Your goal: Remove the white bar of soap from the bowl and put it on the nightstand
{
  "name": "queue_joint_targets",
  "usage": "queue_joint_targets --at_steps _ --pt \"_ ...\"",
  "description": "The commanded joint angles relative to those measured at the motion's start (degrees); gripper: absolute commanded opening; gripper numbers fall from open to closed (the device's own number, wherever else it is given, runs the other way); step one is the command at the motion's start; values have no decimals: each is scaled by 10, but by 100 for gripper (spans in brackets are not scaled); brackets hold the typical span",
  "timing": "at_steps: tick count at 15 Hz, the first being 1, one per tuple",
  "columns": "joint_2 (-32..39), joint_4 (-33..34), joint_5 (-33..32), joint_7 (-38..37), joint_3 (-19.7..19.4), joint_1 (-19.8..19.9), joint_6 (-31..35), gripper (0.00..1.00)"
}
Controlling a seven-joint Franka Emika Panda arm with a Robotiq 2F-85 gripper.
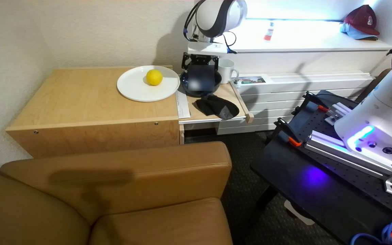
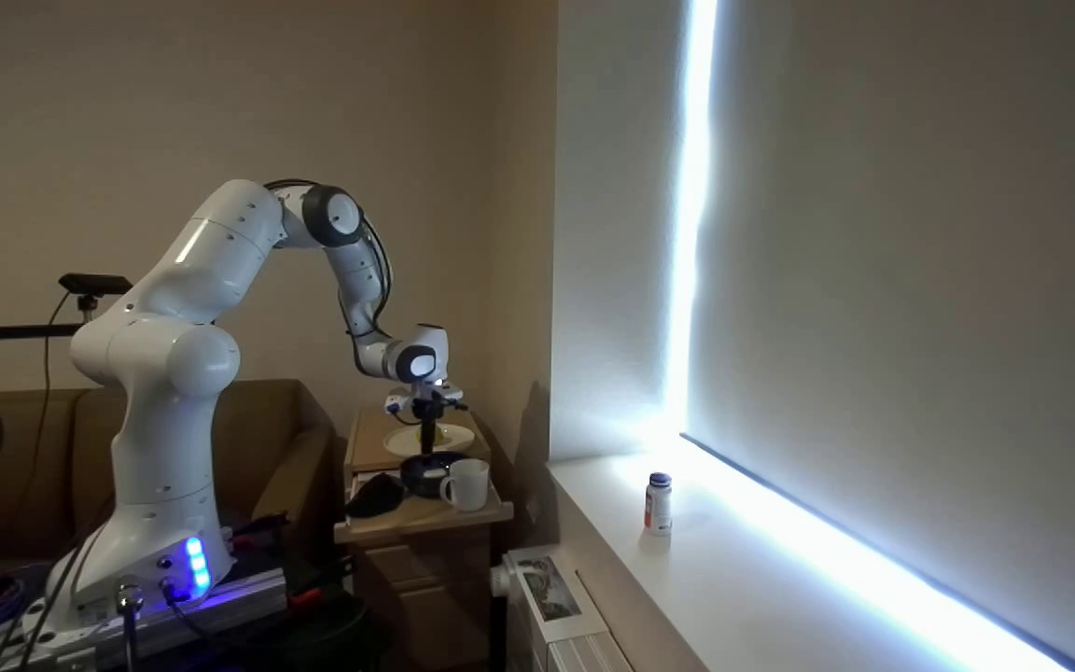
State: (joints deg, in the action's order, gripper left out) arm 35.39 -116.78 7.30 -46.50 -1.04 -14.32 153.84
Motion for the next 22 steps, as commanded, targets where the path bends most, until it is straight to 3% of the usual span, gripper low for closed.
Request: queue_joint_targets --at_steps 1,20,21,22 --pt "19 11 4 -6 -8 -6 3 100" --pt "104 71 27 -22 -10 -2 39 100" --pt "106 73 28 -20 -9 -1 38 75" --pt "107 74 30 -20 -8 0 39 73"
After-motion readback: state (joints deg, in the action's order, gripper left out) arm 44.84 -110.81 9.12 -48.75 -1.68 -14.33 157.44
